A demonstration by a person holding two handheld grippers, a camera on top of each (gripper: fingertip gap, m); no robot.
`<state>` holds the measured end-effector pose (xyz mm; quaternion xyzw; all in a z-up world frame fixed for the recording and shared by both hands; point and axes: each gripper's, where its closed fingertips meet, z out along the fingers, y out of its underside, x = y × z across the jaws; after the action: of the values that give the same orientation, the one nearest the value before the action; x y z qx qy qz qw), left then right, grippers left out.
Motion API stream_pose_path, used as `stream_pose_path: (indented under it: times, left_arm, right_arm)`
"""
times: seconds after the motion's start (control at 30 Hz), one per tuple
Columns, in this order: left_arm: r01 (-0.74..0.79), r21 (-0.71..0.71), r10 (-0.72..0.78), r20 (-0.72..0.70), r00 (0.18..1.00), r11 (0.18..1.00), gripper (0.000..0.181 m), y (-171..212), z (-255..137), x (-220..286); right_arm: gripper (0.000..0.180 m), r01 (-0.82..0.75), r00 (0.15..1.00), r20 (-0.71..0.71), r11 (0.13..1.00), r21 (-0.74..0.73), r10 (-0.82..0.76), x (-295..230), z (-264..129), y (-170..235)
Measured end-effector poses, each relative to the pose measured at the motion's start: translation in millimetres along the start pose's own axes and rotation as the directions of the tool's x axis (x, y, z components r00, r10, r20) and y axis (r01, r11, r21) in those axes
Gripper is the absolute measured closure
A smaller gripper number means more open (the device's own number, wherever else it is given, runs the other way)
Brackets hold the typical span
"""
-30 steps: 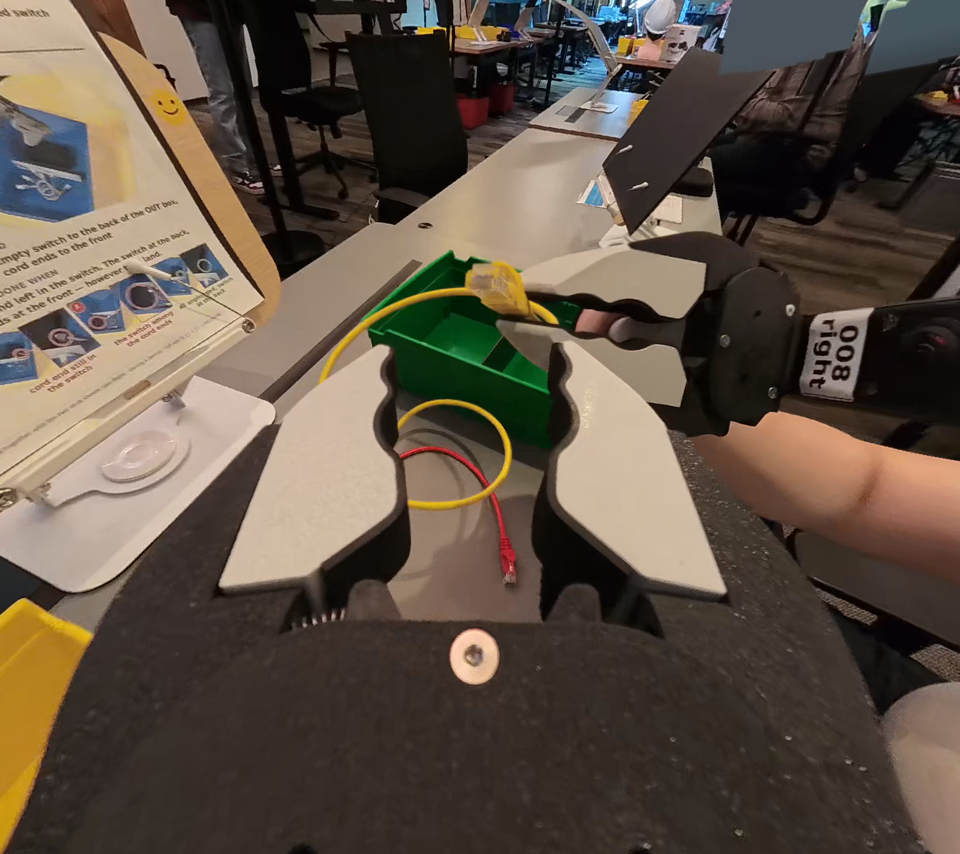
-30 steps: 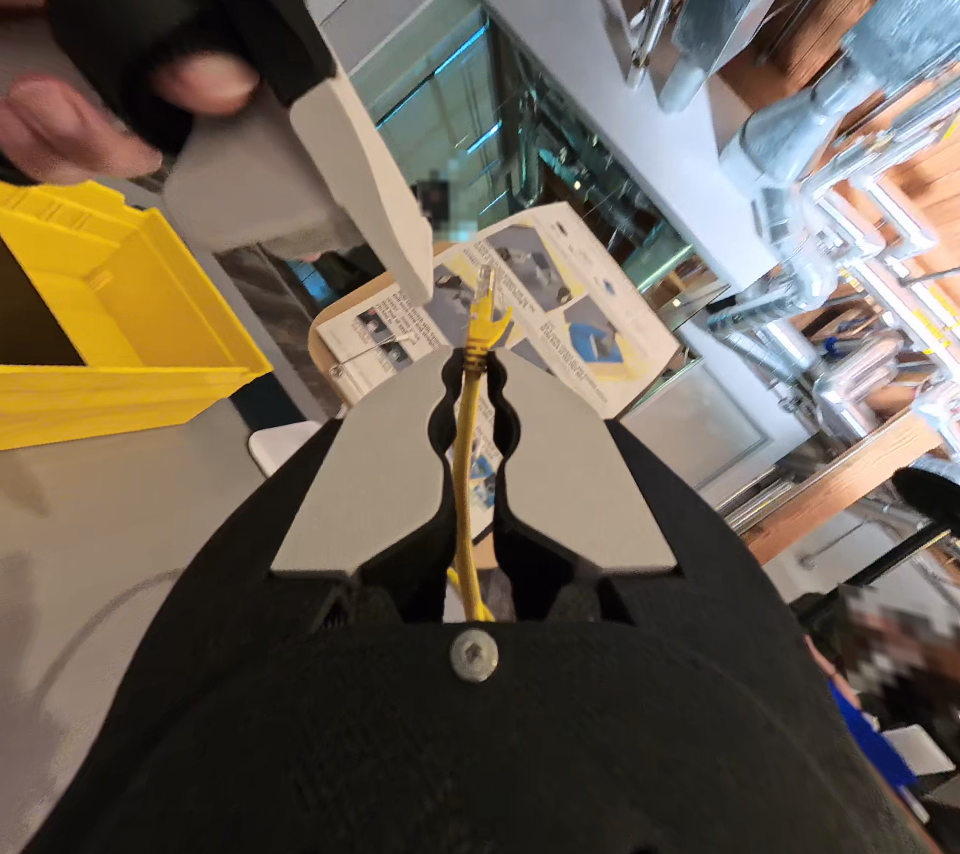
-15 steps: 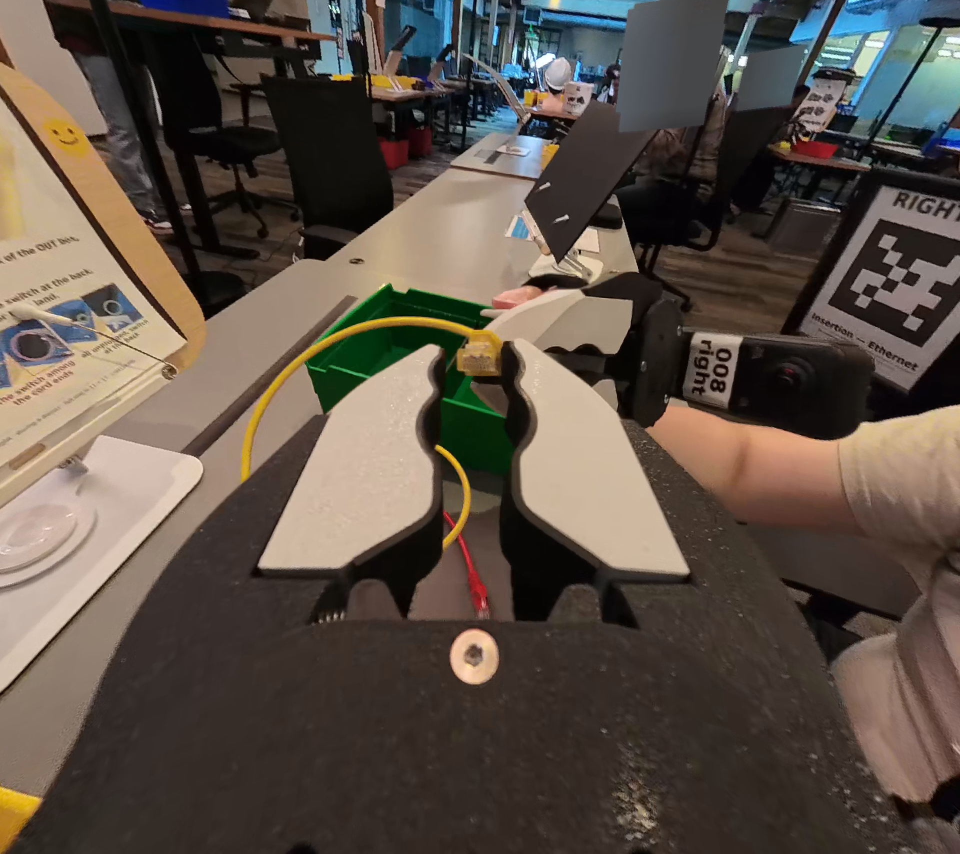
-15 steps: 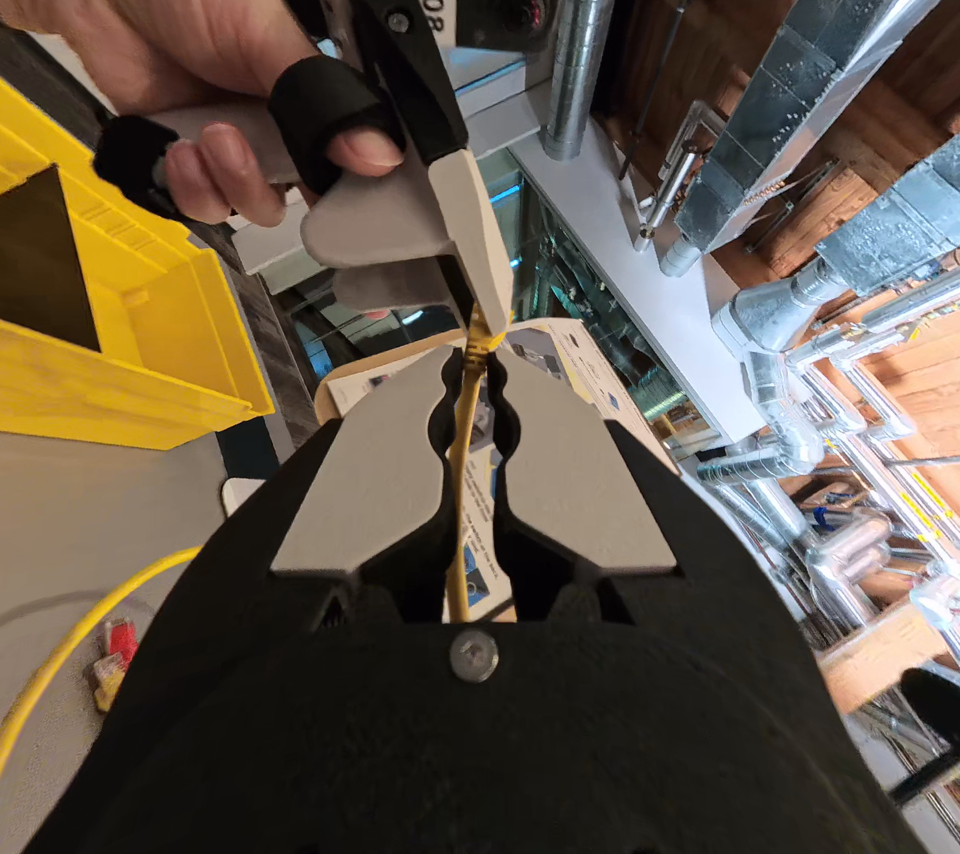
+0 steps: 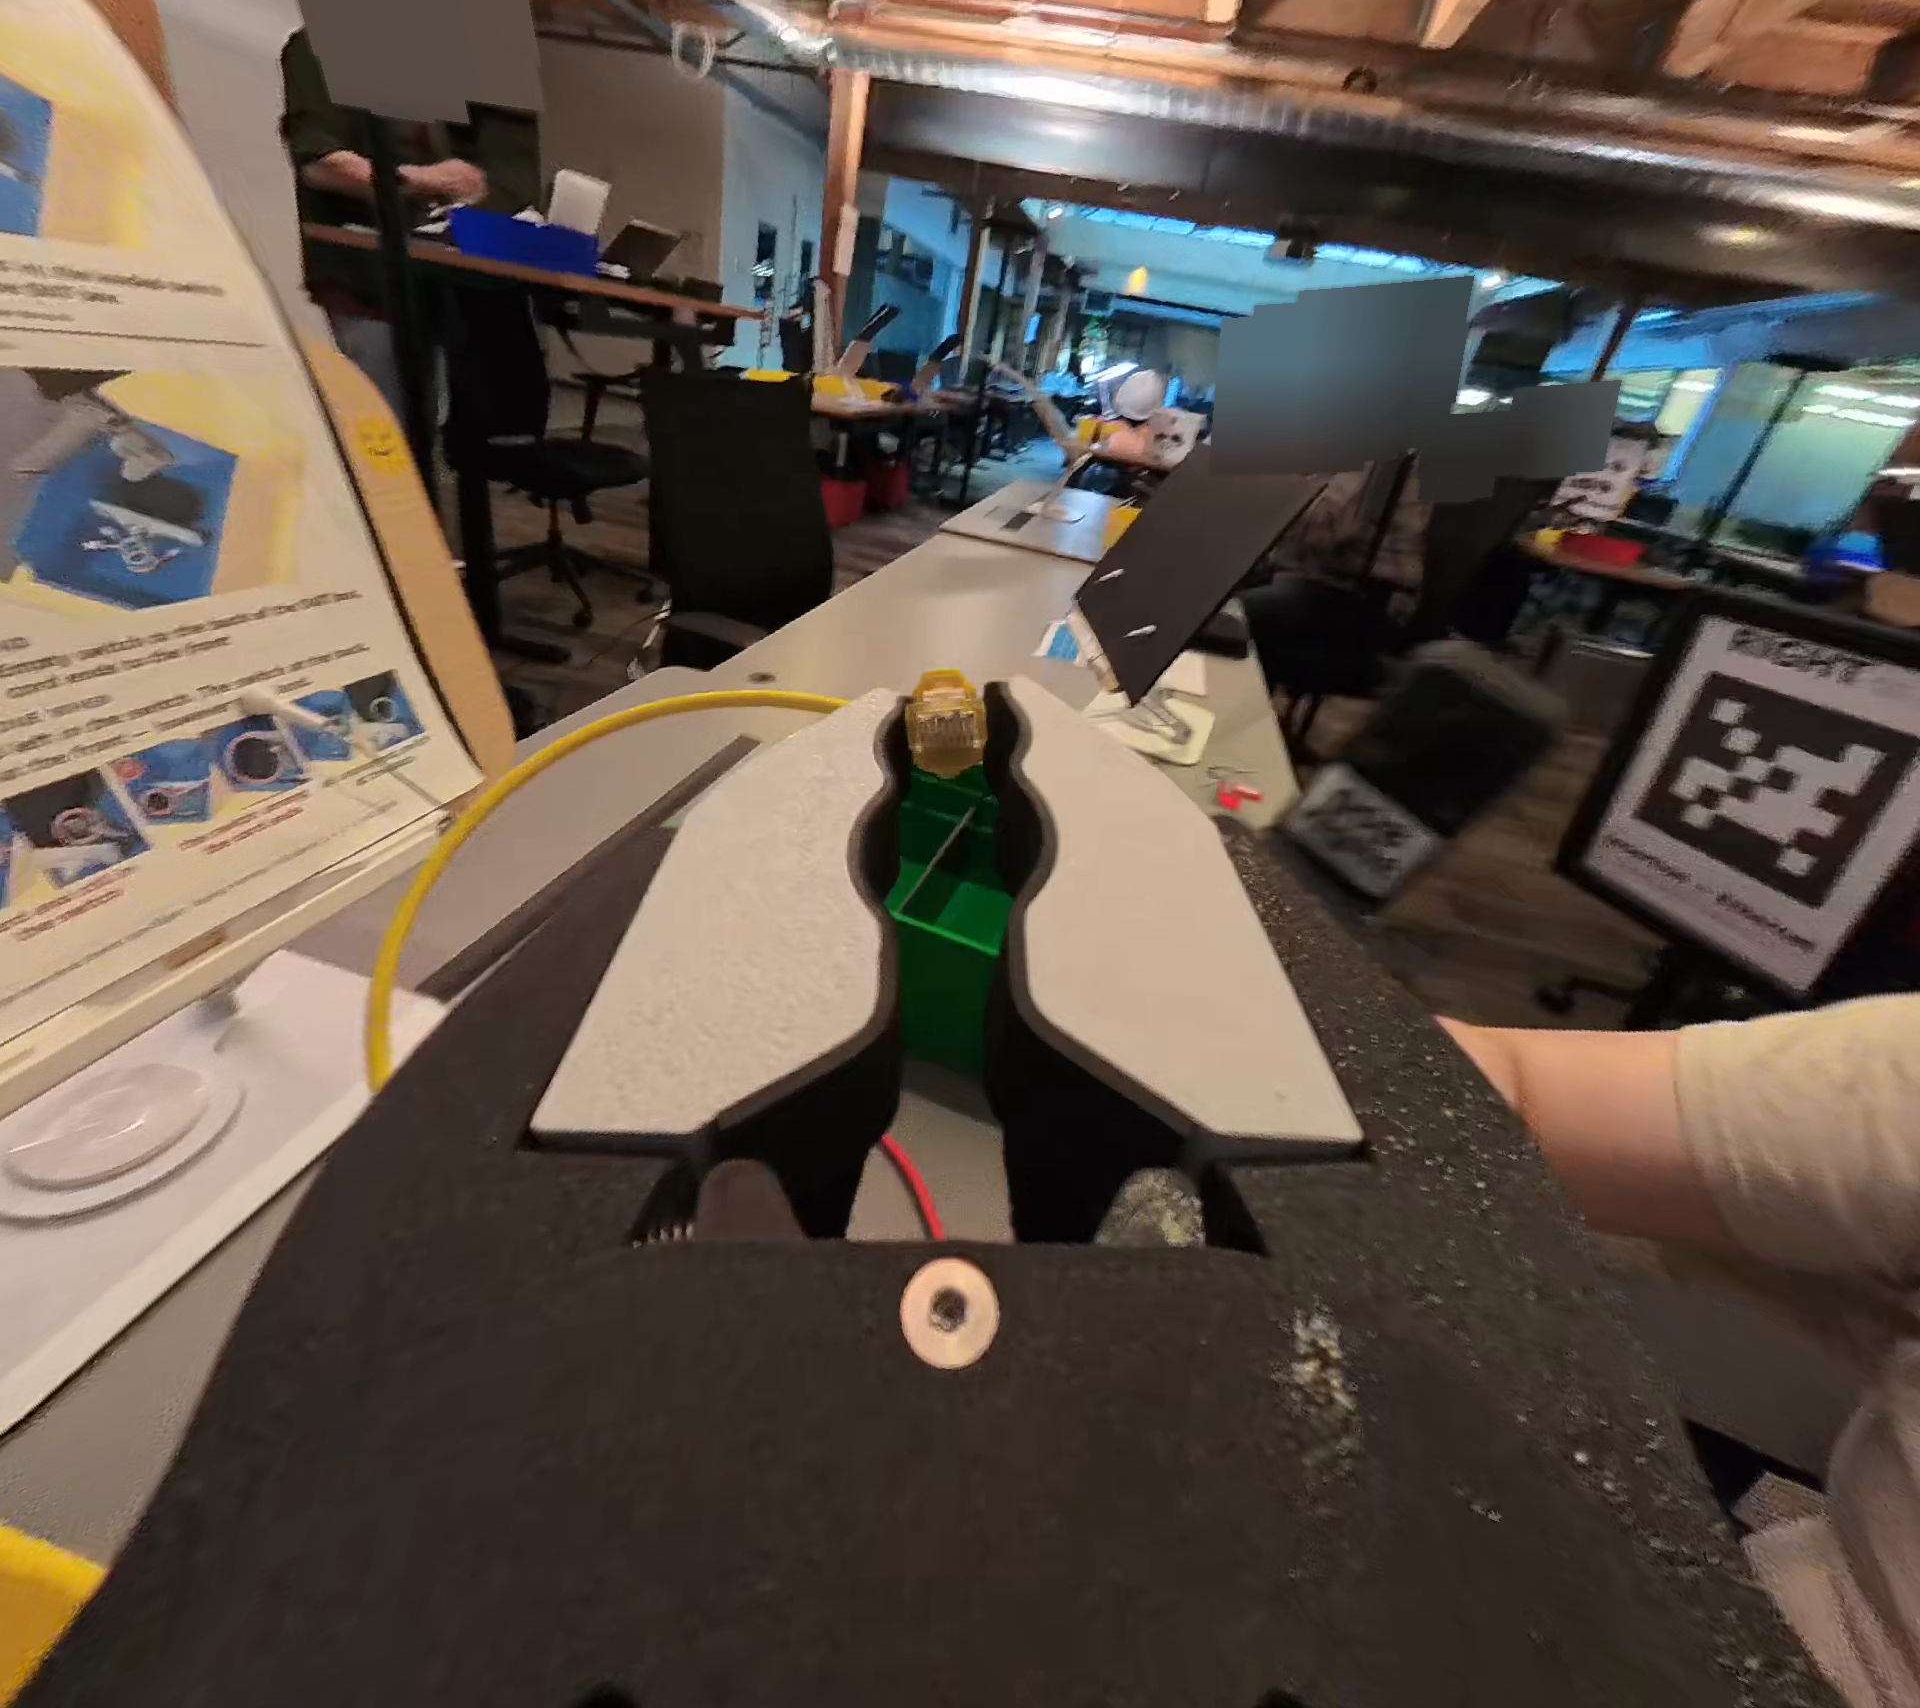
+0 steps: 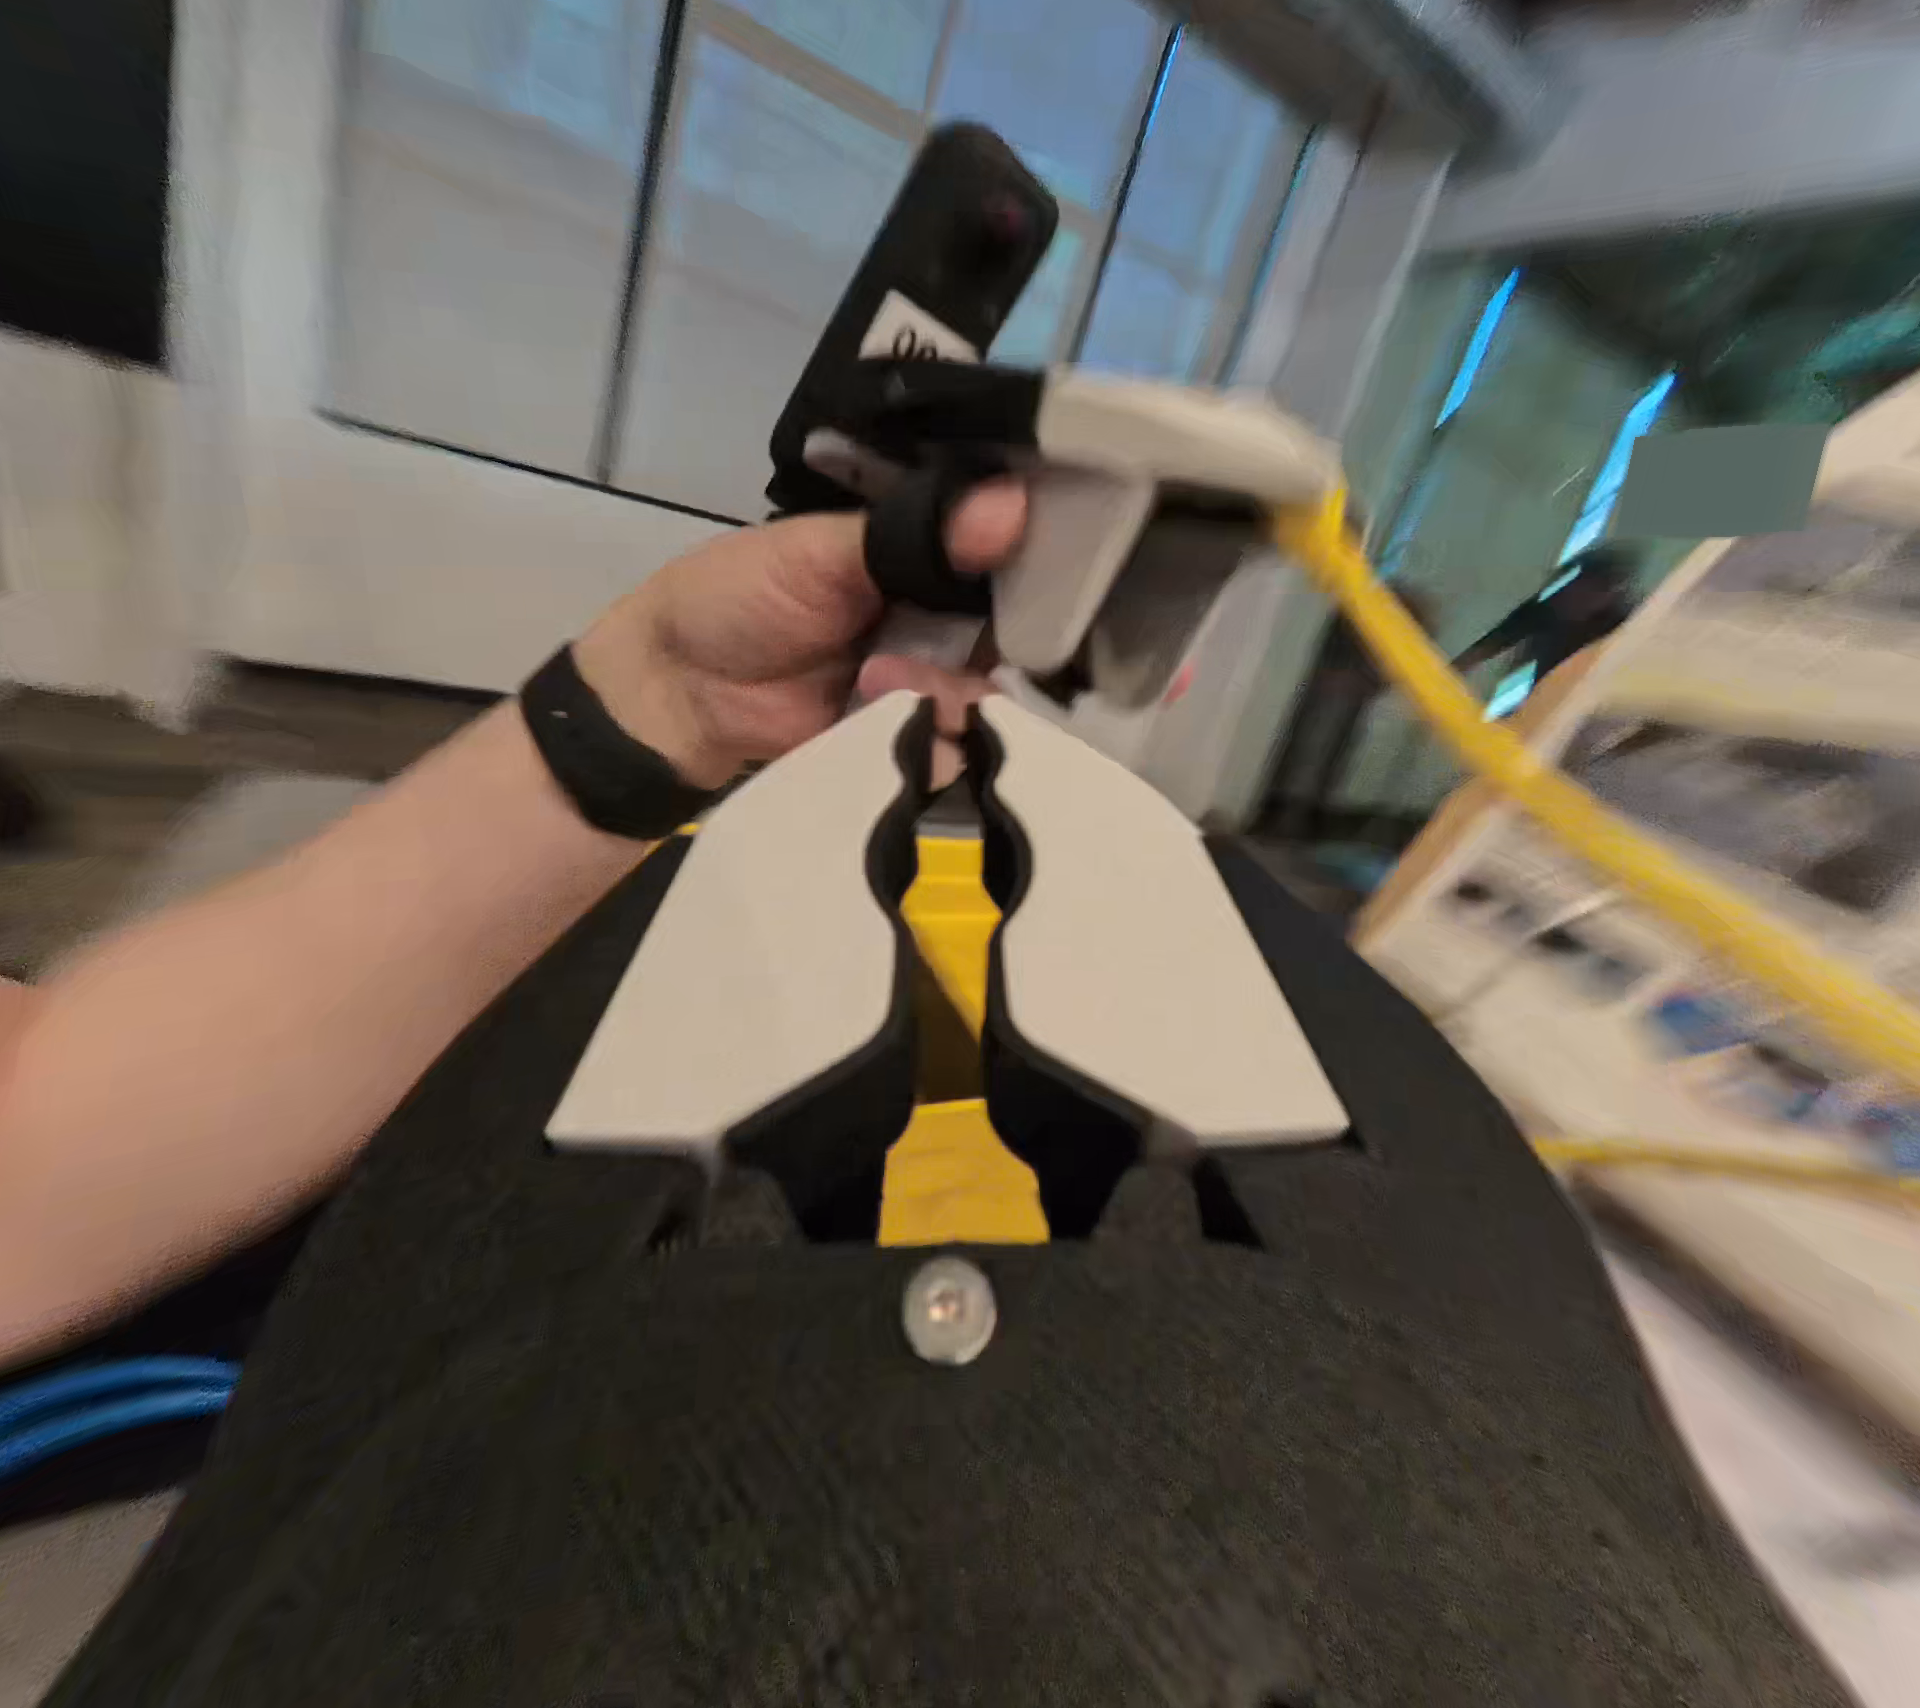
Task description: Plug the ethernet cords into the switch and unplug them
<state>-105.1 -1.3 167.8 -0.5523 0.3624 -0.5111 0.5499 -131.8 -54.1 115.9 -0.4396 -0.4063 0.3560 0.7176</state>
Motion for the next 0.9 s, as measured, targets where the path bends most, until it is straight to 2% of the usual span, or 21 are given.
stream_pose_path:
  times: [0.07, 0.13, 0.23, 0.4, 0.47, 0.53, 0.57, 0.67, 0.7, 0.73, 0.77, 0.83, 0.9]
  left_arm:
    - [0.001, 0.011, -0.001, -0.059, 0.998, 1.0, 0.169, -3.9, -3.6, 12.3]
    - [-0.019, 0.009, 0.02, -0.097, 0.995, 1.0, 0.168, -5.1, -2.8, 24.0]
    - [-0.064, -0.015, 0.061, -0.141, 0.988, 0.998, 0.169, -1.8, 2.2, 37.8]
    - [-0.109, -0.032, 0.098, -0.24, 0.966, 0.994, 0.168, 4.3, 9.3, 58.6]
    - [-0.124, -0.04, 0.111, -0.235, 0.966, 0.991, 0.168, 6.0, 12.2, 60.5]
    - [-0.13, -0.051, 0.114, -0.249, 0.962, 0.99, 0.168, 8.2, 12.8, 64.5]
    - [-0.126, -0.057, 0.107, -0.258, 0.96, 0.99, 0.168, 9.0, 12.7, 66.2]
    - [-0.105, -0.054, 0.087, -0.258, 0.962, 0.993, 0.166, 6.9, 10.6, 66.9]
    - [-0.107, -0.045, 0.094, -0.22, 0.971, 0.993, 0.158, 4.9, 9.6, 62.1]
    - [-0.102, -0.038, 0.094, -0.171, 0.981, 0.994, 0.141, 2.3, 7.9, 55.3]
    - [-0.084, -0.04, 0.078, -0.133, 0.988, 0.996, 0.134, 0.7, 5.0, 49.0]
    - [-0.017, -0.049, 0.011, -0.104, 0.995, 0.999, 0.13, -0.8, -1.4, 41.2]
    - [0.051, -0.062, -0.057, -0.104, 0.993, 0.997, 0.132, -0.1, -5.1, 37.9]
  right_arm:
    - [0.155, -0.238, 0.97, 0.048, 0.971, 0.018, 0.237, 4.5, 7.5, 13.7]
    - [0.149, -0.371, 0.929, 0.071, 0.914, 0.164, 0.364, 20.0, -1.7, 2.1]
    - [0.148, -0.421, 0.907, 0.137, 0.852, 0.311, 0.398, 30.3, -20.9, -28.3]
    - [0.146, -0.563, 0.826, 0.193, 0.757, 0.33, 0.53, 36.8, -25.1, -40.7]
    - [0.152, -0.599, 0.801, 0.244, 0.725, 0.34, 0.547, 35.6, -27.8, -45.1]
    - [0.159, -0.559, 0.829, 0.249, 0.749, 0.356, 0.501, 32.9, -31.3, -48.2]
    - [0.172, -0.53, 0.847, 0.258, 0.764, 0.368, 0.464, 29.5, -34.2, -51.0]
    - [0.173, -0.458, 0.887, 0.231, 0.824, 0.333, 0.399, 25.8, -33.4, -52.0]
    - [0.173, -0.409, 0.911, 0.199, 0.853, 0.325, 0.361, 26.4, -33.6, -51.3]
    - [0.174, -0.346, 0.938, 0.144, 0.881, 0.323, 0.315, 29.4, -34.5, -50.5]
    - [0.174, -0.274, 0.962, 0.08, 0.908, 0.316, 0.262, 33.5, -35.7, -49.2]
    - [0.173, -0.102, 0.992, -0.05, 0.958, 0.268, 0.12, 40.3, -37.5, -46.0]
    - [0.174, 0.089, 0.982, -0.183, 0.977, 0.192, -0.053, 46.9, -39.2, -43.7]
